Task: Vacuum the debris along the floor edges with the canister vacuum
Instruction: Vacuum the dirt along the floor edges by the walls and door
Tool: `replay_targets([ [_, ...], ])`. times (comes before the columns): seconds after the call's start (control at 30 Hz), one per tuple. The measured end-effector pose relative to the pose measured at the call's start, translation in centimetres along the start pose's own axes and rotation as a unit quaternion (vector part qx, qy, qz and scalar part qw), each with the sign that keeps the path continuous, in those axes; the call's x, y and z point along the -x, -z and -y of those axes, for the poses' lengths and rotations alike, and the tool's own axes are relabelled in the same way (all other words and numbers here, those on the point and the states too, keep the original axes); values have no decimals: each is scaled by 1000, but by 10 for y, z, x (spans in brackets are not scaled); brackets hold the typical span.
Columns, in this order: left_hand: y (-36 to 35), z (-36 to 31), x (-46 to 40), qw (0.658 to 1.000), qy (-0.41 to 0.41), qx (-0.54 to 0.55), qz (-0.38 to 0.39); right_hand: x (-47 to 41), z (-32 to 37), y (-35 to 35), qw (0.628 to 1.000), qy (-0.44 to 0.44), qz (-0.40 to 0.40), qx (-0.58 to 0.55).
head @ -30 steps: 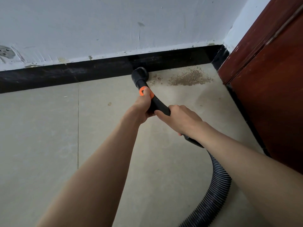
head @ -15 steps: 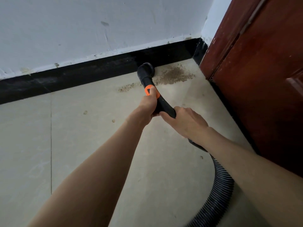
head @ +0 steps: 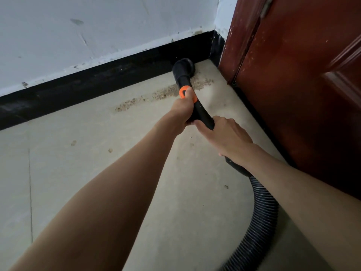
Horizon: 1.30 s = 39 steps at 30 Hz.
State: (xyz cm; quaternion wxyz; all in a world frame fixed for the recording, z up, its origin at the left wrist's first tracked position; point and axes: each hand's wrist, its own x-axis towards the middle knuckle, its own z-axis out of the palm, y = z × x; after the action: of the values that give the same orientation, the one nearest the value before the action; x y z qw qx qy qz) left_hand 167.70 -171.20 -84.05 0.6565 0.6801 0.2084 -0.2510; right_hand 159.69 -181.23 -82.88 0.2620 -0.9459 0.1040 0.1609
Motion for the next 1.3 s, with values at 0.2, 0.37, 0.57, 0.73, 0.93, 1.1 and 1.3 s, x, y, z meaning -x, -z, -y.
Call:
replay_targets([
  [0.2, -18, -11, -11, 999, -13, -39, 26, -8, -10, 4, 998, -15, -21, -65],
  [0.37, -30, -22, -17, 997, -19, -65, 38, -16, -14, 8, 993, -26, -34, -111],
  [0.57, -32, -27, -23, 997, -15, -56, 48, -21, -6, 10, 990, -28, -38, -132],
  [0.73, -32, -28, -20, 996, -22, -71, 49, -14, -4, 7, 987, -40, -41, -151],
  [0.93, -31, -24, -14, 994, -39, -87, 58, -4, -5, 4, 985, -51, -49, -158],
  [1.1, -34, -21, -4, 990, -70, -106, 61, 8, -9, 3, 976, -66, -39, -203],
  [1.3, -41, -19, 4, 985, -96, -132, 63, 18, -12, 5, 943, -106, -29, -315],
])
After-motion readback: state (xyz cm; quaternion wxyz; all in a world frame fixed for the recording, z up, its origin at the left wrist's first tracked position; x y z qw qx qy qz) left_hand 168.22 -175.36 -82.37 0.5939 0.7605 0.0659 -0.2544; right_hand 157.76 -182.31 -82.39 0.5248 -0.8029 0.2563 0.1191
